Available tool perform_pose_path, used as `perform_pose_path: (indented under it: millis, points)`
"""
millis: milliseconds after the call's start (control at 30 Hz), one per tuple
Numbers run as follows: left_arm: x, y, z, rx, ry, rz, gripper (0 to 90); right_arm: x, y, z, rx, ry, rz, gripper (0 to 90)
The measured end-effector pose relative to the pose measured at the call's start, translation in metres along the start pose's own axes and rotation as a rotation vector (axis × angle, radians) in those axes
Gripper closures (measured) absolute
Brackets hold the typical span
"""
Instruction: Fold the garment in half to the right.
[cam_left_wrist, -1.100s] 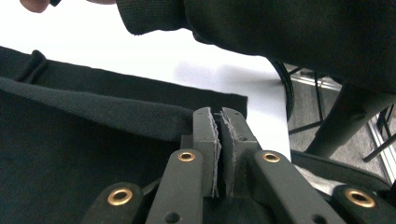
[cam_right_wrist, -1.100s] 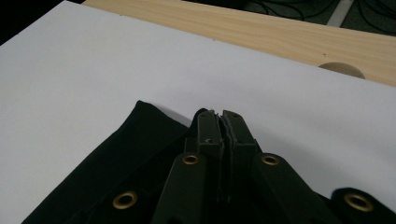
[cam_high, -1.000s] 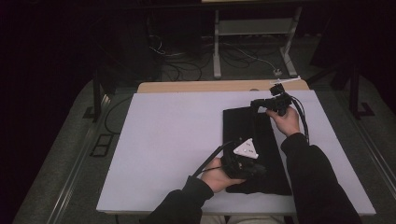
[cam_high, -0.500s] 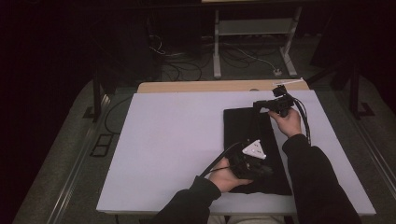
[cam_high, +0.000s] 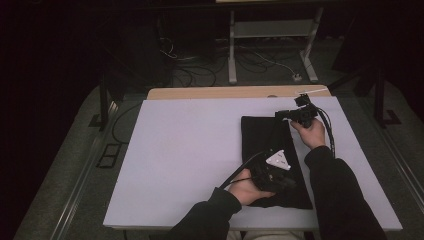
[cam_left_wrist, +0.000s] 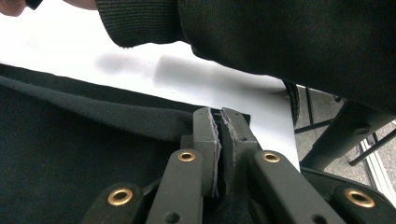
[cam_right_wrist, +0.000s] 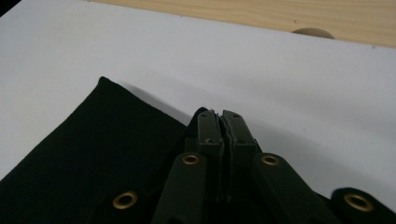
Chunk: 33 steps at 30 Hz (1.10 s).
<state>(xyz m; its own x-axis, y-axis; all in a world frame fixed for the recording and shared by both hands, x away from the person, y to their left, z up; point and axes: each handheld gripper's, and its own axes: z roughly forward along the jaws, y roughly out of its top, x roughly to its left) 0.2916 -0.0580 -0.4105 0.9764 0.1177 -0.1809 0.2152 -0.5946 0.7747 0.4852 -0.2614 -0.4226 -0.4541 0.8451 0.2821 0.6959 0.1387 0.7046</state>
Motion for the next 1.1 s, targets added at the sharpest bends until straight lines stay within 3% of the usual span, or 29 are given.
perform_pose_path:
  millis: [333,600,767,933,1100]
  points:
    - [0.001,0.004,0.01,0.015,-0.004,-0.012,83.6,-0.013,-0.01,0.001,0.007,0.005,0.042,83.5]
    - [-0.001,0.005,0.011,0.027,0.009,0.003,83.7,-0.017,-0.018,-0.014,-0.018,0.005,0.093,61.8]
    - [-0.002,0.007,0.013,0.034,0.013,0.006,83.9,-0.016,-0.021,-0.027,-0.04,-0.012,0.1,37.2]
    - [-0.004,0.012,0.018,0.046,0.019,0.014,84.0,-0.014,-0.024,-0.045,-0.097,-0.017,0.118,13.5]
    - [-0.005,0.017,0.025,0.062,0.016,0.021,84.2,-0.01,-0.033,-0.062,-0.122,0.006,0.081,5.8]
